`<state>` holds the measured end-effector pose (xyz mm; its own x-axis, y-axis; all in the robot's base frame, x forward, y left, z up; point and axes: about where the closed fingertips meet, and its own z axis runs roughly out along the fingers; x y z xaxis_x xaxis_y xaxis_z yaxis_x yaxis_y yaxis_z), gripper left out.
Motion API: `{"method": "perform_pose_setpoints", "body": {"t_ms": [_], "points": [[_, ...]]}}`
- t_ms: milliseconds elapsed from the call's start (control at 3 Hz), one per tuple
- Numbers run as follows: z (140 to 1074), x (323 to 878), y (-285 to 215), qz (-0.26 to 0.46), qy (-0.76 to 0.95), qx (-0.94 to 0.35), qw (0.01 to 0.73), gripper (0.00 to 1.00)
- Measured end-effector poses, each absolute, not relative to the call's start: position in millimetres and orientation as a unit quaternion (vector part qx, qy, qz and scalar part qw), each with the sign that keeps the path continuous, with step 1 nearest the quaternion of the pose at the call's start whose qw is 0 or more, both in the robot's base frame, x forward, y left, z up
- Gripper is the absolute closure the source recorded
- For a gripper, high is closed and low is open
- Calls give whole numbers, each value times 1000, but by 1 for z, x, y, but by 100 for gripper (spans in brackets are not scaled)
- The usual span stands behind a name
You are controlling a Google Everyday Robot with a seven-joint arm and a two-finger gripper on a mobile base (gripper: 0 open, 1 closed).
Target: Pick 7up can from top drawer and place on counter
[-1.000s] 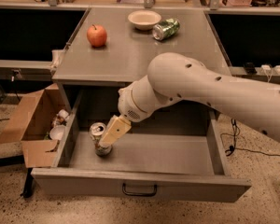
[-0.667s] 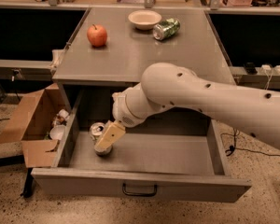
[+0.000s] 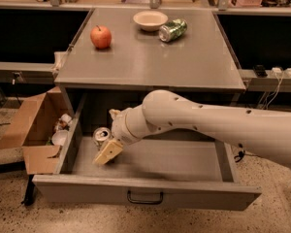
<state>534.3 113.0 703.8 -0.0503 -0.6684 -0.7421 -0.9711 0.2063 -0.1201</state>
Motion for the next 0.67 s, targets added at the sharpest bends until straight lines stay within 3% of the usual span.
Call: {"method": "perform_pose_setpoints", "body": {"t_ms": [333, 667], "points": [[688, 544, 117, 237, 690, -577, 369, 7], [679, 551, 121, 251, 686, -567, 381, 22]]}}
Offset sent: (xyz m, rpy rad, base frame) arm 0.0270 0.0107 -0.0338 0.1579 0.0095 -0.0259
